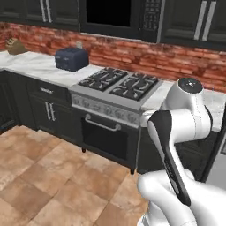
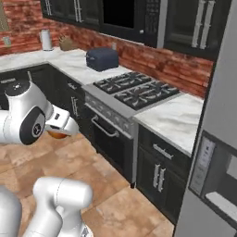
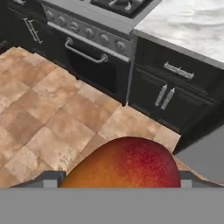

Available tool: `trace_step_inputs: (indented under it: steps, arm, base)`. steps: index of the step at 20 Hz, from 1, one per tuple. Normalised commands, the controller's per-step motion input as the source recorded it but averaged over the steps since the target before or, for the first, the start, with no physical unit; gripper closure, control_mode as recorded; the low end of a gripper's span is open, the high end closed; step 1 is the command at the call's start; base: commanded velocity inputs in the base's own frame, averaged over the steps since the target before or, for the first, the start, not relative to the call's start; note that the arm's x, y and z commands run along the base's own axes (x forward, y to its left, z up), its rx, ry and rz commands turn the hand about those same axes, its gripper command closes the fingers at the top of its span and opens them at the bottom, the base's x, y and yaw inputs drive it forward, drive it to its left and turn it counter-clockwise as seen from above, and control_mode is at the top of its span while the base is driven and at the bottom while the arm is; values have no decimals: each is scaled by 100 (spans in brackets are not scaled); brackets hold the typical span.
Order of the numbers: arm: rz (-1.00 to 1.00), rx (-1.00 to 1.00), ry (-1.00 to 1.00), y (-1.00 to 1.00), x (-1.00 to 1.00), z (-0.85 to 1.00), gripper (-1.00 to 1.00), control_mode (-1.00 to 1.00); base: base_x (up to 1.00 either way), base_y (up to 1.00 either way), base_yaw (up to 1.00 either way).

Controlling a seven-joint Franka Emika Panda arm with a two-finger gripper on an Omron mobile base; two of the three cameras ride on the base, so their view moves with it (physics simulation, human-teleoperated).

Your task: Pick the banana and mango from the fridge and place them on the plate next to the blender to make a fruit smoothie.

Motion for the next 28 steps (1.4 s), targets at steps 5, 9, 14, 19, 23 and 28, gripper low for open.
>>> trace_step_inputs:
  steps: [5, 9, 14, 19, 23, 28]
  arm:
    - [0, 0, 0, 0, 0, 0, 100, 100]
    - [0, 0, 0, 0, 0, 0, 100, 100]
    - [0, 0, 0, 0, 0, 0, 100, 100]
    - [0, 0, 0, 0, 0, 0, 100, 100]
    - [0, 0, 0, 0, 0, 0, 100, 100]
    - [0, 0, 0, 0, 0, 0, 100, 100]
  base:
    - [0, 70, 84]
    - [5, 41, 90]
    - [39, 7, 88]
    - [76, -5, 84]
    - [53, -9, 91]
    - [21, -2, 100]
